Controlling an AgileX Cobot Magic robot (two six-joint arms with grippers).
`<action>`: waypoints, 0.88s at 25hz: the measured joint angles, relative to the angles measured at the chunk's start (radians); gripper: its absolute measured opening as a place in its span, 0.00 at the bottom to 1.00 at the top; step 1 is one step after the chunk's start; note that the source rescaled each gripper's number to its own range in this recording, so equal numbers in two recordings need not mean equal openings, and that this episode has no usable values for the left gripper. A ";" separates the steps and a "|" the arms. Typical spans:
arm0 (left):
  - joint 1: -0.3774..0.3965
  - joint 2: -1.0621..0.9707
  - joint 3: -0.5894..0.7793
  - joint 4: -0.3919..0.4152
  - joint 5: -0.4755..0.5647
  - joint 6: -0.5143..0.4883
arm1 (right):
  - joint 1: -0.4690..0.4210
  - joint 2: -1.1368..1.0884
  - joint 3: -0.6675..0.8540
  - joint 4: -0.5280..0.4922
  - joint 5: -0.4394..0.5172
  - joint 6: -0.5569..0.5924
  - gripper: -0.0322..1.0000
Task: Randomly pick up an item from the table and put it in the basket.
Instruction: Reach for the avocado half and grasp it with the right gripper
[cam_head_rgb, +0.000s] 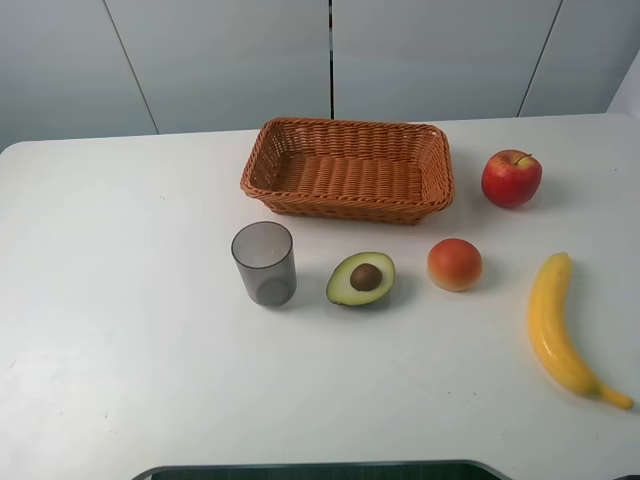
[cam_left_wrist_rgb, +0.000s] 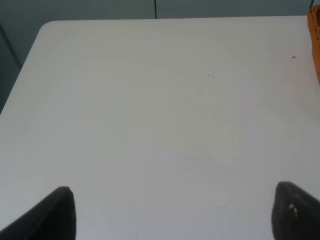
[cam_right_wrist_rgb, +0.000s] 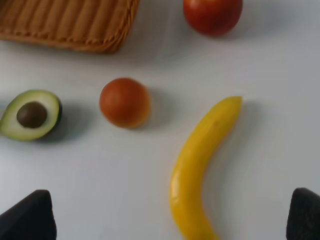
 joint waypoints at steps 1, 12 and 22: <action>0.000 0.000 0.000 0.000 0.000 0.000 | 0.000 0.033 0.000 0.008 0.000 0.000 1.00; 0.000 0.000 0.000 0.000 0.000 0.000 | 0.154 0.275 0.000 0.034 -0.034 0.095 1.00; 0.000 0.000 0.000 0.000 0.000 0.000 | 0.456 0.580 -0.037 0.031 -0.212 0.199 1.00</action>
